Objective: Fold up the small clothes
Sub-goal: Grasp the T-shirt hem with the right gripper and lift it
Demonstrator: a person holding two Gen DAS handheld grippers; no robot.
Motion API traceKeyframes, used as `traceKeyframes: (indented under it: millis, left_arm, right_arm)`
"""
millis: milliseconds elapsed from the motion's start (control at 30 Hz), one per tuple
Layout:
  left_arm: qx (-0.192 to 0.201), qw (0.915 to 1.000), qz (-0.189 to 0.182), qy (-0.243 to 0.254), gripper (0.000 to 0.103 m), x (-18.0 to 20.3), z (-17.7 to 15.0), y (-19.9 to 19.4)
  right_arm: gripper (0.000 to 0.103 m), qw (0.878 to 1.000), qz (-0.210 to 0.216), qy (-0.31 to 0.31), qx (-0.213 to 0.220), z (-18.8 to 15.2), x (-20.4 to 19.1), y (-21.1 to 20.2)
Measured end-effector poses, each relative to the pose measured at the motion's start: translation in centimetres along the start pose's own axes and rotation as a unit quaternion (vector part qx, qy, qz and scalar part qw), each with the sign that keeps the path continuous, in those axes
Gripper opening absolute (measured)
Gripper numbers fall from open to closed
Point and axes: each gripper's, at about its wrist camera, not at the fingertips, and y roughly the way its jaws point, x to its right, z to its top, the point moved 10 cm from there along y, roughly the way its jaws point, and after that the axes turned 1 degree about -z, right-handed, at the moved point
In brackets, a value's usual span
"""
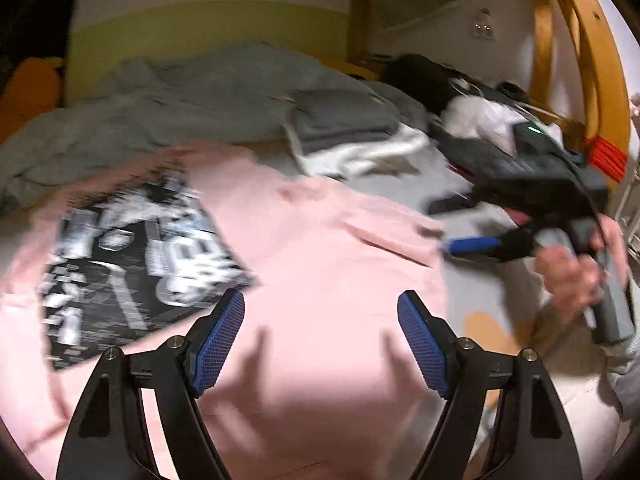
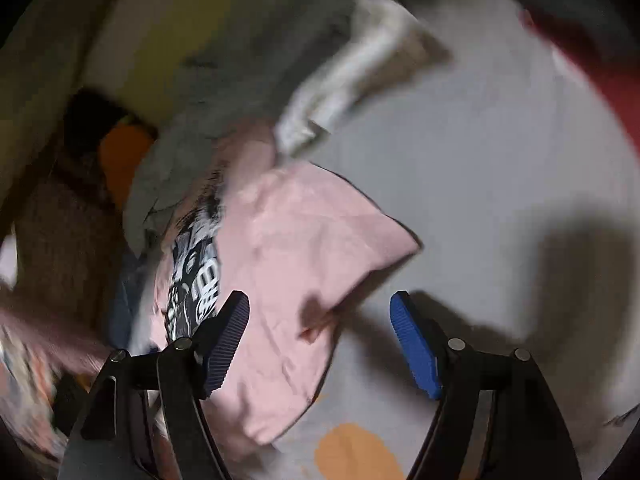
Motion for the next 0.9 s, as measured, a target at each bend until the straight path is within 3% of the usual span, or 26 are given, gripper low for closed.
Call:
traceKeyframes:
  millis: [67, 133, 167, 200, 233, 333, 400, 433, 533, 667, 800, 900]
  left_arm:
    - [-0.008, 1.0, -0.002, 0.005, 0.078, 1.4, -0.5, 1.6]
    - [-0.021, 0.9997, -0.003, 0.009, 0.078, 2.2, -1.1, 3.0]
    - [-0.028, 0.9996, -0.004, 0.008, 0.078, 2.4, -1.5, 3.5]
    - [-0.038, 0.9993, -0.006, 0.005, 0.078, 2.7, -2.1, 4.1]
    - [-0.049, 0.9988, -0.008, 0.001, 0.078, 2.9, -2.8, 4.7]
    - [-0.051, 0.9984, 0.014, 0.021, 0.078, 3.4, -3.9, 4.4]
    - [-0.045, 0.999, 0.006, 0.002, 0.075, 3.8, -4.0, 2.1]
    - [-0.023, 0.9995, -0.006, -0.021, 0.075, 3.6, -3.7, -0.1]
    - [0.017, 0.998, 0.028, -0.054, 0.075, 1.0, -3.4, -5.2]
    - [0.026, 0.9902, 0.058, -0.124, 0.075, -4.4, -4.9, -9.1]
    - [0.027, 0.9837, 0.107, -0.142, 0.075, -8.2, -6.0, -10.5]
    - [0.026, 0.9823, 0.107, -0.151, 0.075, -9.6, -5.6, -10.3]
  right_arm:
    - [0.067, 0.999, 0.018, 0.032, -0.001, 0.9, 0.7, 0.9]
    - [0.036, 0.999, 0.005, 0.045, 0.021, 2.4, 1.6, 1.2]
    - [0.027, 0.999, -0.001, 0.045, 0.027, 2.9, 1.8, 1.3]
    - [0.009, 0.999, -0.007, 0.04, 0.036, 3.5, 1.9, 1.3]
    - [0.004, 0.998, -0.009, 0.029, 0.049, 4.0, 1.6, 1.1]
    - [0.003, 0.994, 0.022, -0.055, 0.093, 4.9, -2.1, -0.4]
    - [0.003, 0.979, 0.038, -0.163, 0.118, 3.9, -6.6, -1.3]
    - [0.003, 0.972, 0.045, -0.198, 0.118, 3.2, -8.1, -1.2]
    - [0.003, 0.953, 0.082, -0.285, 0.061, -1.3, -12.4, 0.8]
    - [0.003, 0.943, 0.045, -0.328, -0.032, -6.8, -12.7, 5.5]
    - [0.003, 0.922, 0.047, -0.38, -0.055, -10.5, -14.4, 6.7]
    - [0.003, 0.916, 0.027, -0.393, -0.078, -12.2, -14.1, 7.7]
